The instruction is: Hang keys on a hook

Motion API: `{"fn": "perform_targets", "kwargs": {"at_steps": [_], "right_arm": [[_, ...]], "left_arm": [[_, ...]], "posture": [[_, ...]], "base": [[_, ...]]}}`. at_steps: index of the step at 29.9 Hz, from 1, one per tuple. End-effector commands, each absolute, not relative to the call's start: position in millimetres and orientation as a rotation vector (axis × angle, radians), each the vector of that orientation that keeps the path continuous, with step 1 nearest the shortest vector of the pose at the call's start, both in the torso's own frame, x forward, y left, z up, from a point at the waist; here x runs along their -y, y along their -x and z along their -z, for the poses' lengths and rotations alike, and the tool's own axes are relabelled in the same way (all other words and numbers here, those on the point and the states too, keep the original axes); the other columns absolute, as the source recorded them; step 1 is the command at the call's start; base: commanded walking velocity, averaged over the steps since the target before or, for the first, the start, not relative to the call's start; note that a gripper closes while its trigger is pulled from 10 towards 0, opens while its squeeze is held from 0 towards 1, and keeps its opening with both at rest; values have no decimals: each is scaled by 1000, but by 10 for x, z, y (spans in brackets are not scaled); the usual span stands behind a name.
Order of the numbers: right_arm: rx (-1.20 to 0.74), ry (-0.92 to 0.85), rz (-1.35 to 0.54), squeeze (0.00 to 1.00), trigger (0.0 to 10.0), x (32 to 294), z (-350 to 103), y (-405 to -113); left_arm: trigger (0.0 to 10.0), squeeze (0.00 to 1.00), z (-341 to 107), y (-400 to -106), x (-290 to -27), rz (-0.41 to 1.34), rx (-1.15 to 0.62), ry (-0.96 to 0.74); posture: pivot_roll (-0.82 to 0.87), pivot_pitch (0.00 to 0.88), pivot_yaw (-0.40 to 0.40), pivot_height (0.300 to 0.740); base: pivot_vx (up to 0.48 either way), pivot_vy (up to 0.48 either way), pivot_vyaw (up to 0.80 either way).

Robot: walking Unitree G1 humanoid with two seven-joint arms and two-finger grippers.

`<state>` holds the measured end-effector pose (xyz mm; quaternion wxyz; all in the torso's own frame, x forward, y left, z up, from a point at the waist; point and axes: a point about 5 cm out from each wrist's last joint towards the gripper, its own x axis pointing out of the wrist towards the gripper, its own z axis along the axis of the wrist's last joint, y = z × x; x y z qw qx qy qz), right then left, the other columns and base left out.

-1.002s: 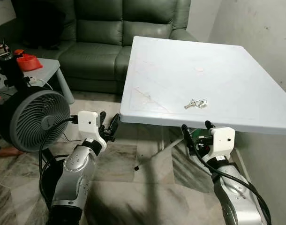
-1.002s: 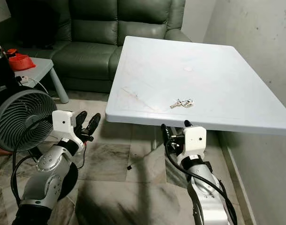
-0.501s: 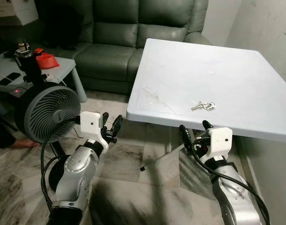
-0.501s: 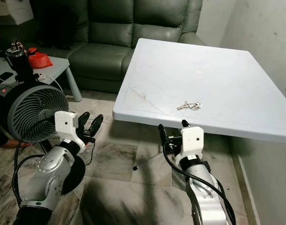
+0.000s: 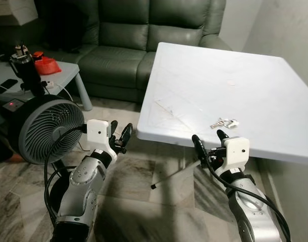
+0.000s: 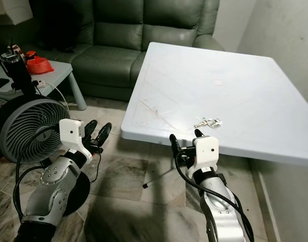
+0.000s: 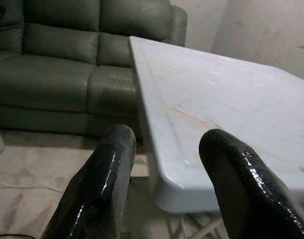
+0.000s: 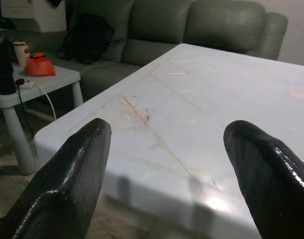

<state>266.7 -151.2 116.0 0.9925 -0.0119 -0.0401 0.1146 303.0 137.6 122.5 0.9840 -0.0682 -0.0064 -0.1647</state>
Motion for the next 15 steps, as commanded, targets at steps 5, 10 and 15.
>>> {"fn": "perform_targets", "kwargs": {"at_steps": [5,10,15], "right_arm": [[103,25,-233,0,10000,1526,-1214,-2674],[102,27,-236,0,10000,1527,-1211,-2670],[101,33,-241,0,10000,1525,-1212,-2671]], "left_arm": [[10000,0,-1268,-3040,-1362,335,23,138],[10000,0,-1269,-3038,-1355,336,24,140],[10000,0,-1293,-3030,-1350,329,51,137]], "posture": [[-106,11,-49,724],[-105,12,-50,724],[-104,15,-54,724]], "base": [[469,0,0],[471,0,0],[236,0,0]]}}
